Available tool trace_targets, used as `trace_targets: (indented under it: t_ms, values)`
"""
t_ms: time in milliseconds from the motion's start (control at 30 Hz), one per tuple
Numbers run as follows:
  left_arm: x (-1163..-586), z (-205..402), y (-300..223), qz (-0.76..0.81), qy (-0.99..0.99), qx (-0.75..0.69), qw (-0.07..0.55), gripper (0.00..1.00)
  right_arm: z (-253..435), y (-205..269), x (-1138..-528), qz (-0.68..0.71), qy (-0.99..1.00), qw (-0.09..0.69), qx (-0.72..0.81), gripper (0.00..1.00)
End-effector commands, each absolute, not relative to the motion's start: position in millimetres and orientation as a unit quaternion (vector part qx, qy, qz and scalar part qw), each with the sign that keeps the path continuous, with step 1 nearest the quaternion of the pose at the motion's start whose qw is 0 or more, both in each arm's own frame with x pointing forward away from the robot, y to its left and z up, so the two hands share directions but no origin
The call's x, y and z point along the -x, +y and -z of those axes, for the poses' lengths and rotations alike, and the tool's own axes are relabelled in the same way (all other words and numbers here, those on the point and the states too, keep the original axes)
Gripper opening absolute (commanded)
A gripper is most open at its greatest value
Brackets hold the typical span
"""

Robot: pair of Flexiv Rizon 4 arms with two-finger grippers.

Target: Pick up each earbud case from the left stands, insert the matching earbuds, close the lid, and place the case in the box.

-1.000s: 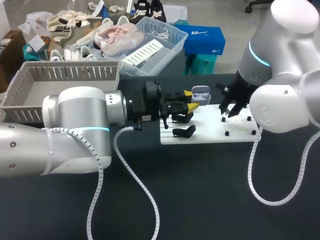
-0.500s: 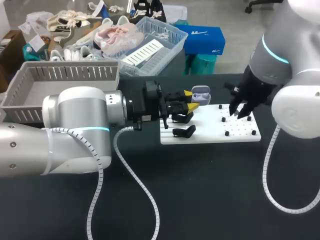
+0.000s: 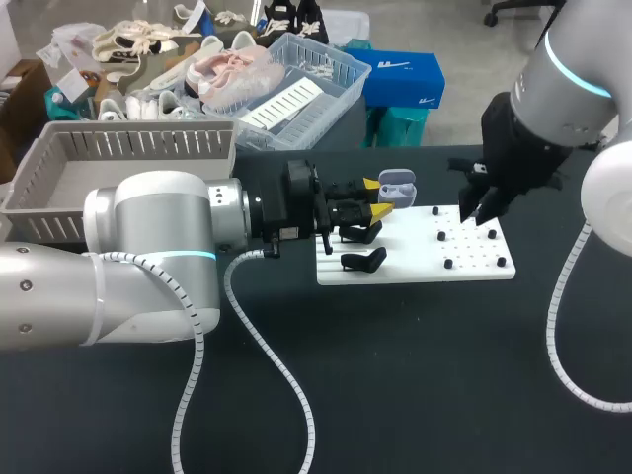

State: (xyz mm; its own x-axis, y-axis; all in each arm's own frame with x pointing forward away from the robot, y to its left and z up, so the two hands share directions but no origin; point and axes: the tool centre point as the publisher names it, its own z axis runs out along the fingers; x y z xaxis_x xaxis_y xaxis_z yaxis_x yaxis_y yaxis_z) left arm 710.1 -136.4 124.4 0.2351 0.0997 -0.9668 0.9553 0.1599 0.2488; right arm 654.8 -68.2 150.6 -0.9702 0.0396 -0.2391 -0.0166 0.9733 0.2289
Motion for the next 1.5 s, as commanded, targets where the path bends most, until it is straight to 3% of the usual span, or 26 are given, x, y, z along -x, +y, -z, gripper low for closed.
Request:
trace_targets:
  t_ms: [33,767,1500]
  values:
    - [-709.8,-124.0,-136.8,0.369,0.496,-0.531,0.58,0.0,-182.4,-59.3,-651.8,-0.104,0.987,0.118,0.036,0.0]
    - [-709.8,-124.0,-136.8,0.369,0.496,-0.531,0.58,0.0,-217.8,8.7,-671.1,-0.147,0.951,0.119,0.244,0.0]
    - [-709.8,-124.0,-136.8,0.369,0.496,-0.531,0.58,0.0,-189.0,28.8,-684.9,-0.118,0.954,0.081,0.263,0.0]
